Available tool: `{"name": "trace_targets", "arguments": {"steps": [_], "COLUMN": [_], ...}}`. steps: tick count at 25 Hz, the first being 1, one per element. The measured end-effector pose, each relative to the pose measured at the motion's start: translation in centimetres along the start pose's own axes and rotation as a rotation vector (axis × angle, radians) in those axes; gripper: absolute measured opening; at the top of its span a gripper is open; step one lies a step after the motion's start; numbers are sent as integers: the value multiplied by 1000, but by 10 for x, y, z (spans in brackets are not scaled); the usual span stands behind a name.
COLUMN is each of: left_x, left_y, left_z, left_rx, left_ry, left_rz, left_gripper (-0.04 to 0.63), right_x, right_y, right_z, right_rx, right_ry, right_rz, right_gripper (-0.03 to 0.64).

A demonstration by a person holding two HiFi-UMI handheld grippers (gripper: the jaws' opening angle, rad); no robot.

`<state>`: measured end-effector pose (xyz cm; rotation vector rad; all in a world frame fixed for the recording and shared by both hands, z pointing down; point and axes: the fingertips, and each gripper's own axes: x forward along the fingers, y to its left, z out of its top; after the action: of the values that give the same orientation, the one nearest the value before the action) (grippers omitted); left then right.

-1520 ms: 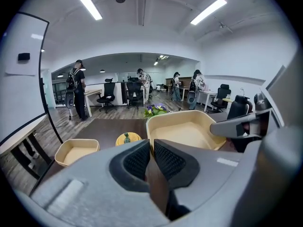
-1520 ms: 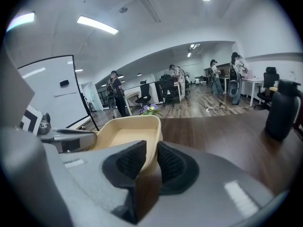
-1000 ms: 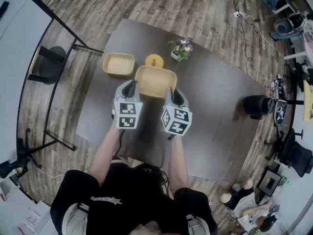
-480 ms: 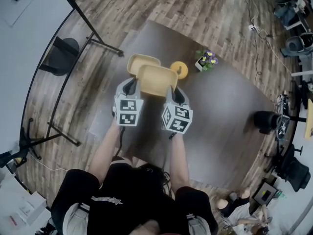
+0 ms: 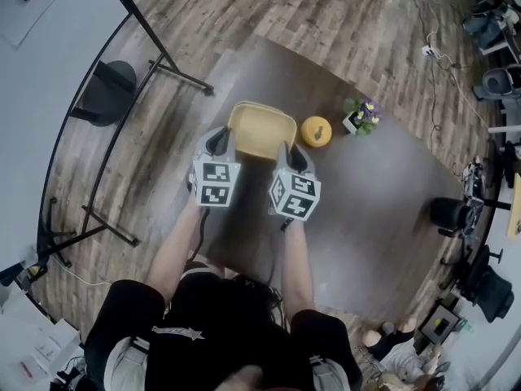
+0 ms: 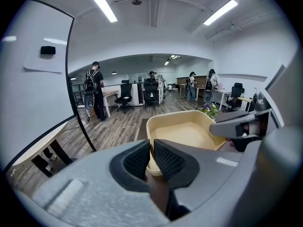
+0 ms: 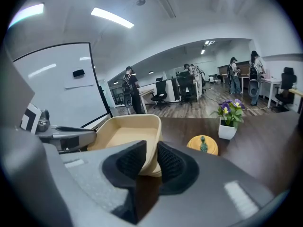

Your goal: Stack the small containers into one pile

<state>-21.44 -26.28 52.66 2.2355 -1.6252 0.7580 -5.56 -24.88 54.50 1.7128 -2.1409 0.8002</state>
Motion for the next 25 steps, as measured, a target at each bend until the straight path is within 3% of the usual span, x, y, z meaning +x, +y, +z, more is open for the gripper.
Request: {"name": "trace_targets", "arguments": {"steps": [25], "left_x": [81], "left_y": [13], "left_z": [-53], "left_rx": [-7], "left_ry": [143], "left_rz": [-55], "left_gripper": [38], "right_x": [79], "right_y": [-19], "right_z": [-48], "right_rx": [31], "right_ry": [147], "right_rz": [-62], "right_gripper": [77]}}
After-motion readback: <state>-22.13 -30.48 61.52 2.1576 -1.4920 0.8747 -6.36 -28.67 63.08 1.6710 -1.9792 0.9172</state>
